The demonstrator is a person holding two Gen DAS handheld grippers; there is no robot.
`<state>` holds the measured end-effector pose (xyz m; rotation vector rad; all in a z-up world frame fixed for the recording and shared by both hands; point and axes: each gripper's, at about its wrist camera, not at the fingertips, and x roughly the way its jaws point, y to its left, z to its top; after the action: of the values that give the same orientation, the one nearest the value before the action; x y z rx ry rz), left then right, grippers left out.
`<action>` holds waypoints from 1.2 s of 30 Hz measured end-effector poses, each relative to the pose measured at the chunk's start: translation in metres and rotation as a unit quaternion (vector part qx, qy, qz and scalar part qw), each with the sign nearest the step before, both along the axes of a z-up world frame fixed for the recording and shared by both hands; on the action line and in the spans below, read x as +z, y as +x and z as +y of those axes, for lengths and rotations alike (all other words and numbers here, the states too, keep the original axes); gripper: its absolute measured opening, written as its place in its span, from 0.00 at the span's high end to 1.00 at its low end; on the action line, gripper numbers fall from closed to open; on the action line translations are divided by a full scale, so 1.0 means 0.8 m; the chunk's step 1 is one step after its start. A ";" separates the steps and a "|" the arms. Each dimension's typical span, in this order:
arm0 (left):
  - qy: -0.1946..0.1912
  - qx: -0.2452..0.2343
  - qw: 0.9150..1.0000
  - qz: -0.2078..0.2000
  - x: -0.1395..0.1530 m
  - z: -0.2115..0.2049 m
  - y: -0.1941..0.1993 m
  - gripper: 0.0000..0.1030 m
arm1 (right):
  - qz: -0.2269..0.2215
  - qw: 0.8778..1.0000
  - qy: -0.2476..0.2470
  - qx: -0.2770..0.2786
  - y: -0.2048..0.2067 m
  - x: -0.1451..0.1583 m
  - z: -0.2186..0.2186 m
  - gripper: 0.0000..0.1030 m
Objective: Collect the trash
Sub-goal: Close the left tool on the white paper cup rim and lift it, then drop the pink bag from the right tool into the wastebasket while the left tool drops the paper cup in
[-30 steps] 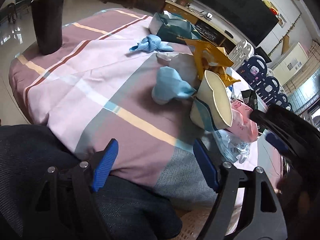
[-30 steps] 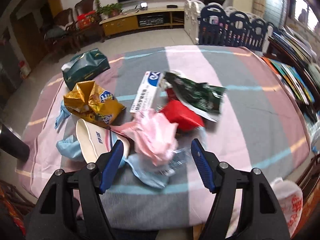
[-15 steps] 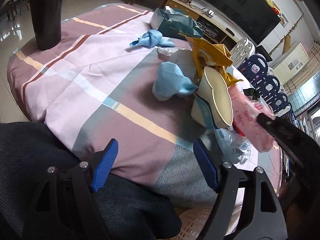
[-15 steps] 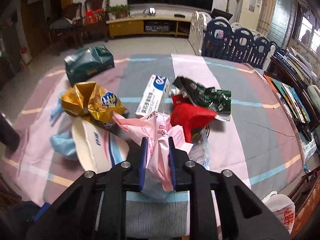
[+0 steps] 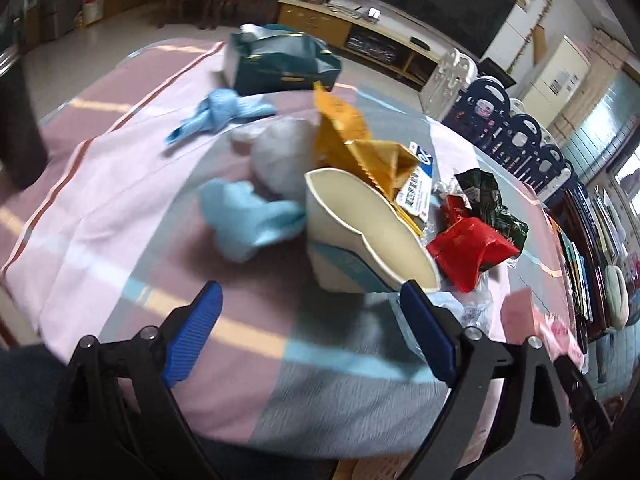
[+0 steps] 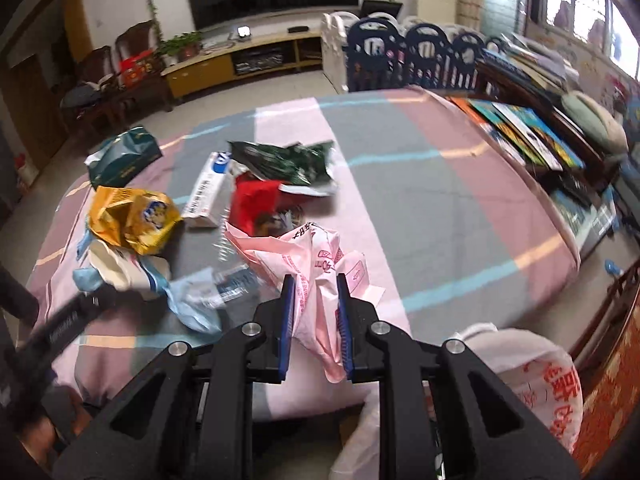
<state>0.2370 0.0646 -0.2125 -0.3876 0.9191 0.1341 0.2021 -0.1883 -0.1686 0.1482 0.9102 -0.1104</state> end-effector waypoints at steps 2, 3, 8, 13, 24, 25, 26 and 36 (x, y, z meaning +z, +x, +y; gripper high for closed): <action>0.008 -0.011 1.000 0.009 -0.015 -0.002 0.014 0.12 | 0.005 1.000 0.000 -0.004 0.001 -0.005 -0.006 0.80; 0.004 -0.013 1.000 0.021 -0.025 0.001 0.019 0.13 | 0.006 1.000 0.001 -0.004 0.001 -0.006 -0.008 0.80; -0.106 0.013 0.994 0.012 -0.030 0.039 0.004 0.14 | 0.007 1.000 0.010 -0.004 0.002 -0.010 -0.008 0.80; -0.138 -0.003 0.990 -0.012 -0.025 0.036 -0.007 0.13 | 0.003 1.000 0.003 0.005 -0.002 -0.010 -0.001 0.80; -0.118 -0.017 0.992 0.034 -0.011 -0.008 0.064 0.13 | 0.000 1.000 0.003 0.018 -0.012 -0.008 0.004 0.80; -0.124 -0.013 0.991 0.038 -0.015 -0.005 0.061 0.26 | 0.000 1.000 0.002 0.020 -0.013 -0.008 0.004 0.80; -0.132 -0.011 0.990 0.036 -0.019 -0.001 0.058 0.34 | -0.001 1.000 0.001 0.021 -0.013 -0.008 0.004 0.80; -0.123 -0.016 0.992 0.005 -0.025 0.033 0.003 0.84 | -0.015 0.999 -0.007 0.030 -0.018 -0.005 0.014 0.80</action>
<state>0.2397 0.0912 -0.2325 -0.6002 0.9550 -0.0060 0.1875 -0.1773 -0.1727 0.1099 0.8839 -0.0583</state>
